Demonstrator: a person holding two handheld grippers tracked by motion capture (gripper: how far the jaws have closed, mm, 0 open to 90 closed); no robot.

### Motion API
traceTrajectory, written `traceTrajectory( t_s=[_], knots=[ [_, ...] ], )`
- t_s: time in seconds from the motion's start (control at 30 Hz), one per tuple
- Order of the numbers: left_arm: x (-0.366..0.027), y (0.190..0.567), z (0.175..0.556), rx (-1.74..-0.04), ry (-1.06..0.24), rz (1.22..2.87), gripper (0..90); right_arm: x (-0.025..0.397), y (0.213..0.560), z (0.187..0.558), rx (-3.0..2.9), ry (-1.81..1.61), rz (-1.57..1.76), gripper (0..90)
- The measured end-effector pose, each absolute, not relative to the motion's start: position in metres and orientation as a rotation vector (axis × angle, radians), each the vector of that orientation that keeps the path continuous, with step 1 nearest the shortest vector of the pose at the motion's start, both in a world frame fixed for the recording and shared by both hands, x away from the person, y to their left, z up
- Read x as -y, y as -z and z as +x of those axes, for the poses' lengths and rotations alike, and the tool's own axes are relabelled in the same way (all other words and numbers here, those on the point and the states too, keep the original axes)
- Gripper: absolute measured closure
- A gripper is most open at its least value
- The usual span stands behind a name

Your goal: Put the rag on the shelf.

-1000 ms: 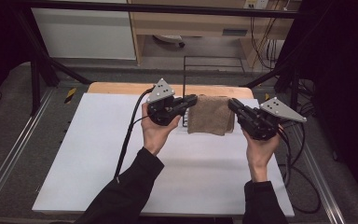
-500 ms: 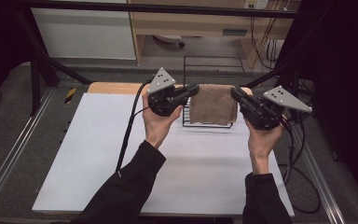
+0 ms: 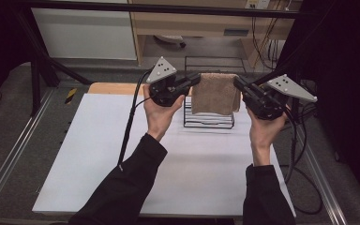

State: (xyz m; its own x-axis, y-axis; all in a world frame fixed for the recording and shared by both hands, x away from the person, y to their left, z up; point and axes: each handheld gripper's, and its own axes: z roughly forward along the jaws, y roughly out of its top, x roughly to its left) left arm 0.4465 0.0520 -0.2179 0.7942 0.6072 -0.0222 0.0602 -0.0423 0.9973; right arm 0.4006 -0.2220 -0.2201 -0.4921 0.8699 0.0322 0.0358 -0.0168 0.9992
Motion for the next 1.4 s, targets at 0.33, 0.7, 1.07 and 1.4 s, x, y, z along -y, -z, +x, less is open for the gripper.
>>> traceTrajectory(
  t_s=[0.33,0.7,1.07,1.4],
  knots=[
    [-0.051,0.204,0.456,-0.551,-0.488,1.559,85.9,0.222,0.206,0.410,-1.584,-1.580,0.947,85.2],
    [-0.047,0.189,0.467,-0.558,-0.492,1.547,85.9,0.223,0.188,0.419,-1.564,-1.576,0.940,85.3],
    [-0.046,0.176,0.481,-0.570,-0.499,1.538,86.0,0.223,0.176,0.431,-1.549,-1.581,0.937,85.3],
    [-0.046,0.159,0.494,-0.579,-0.517,1.529,86.0,0.221,0.161,0.445,-1.531,-1.591,0.922,85.3]
  ],
)
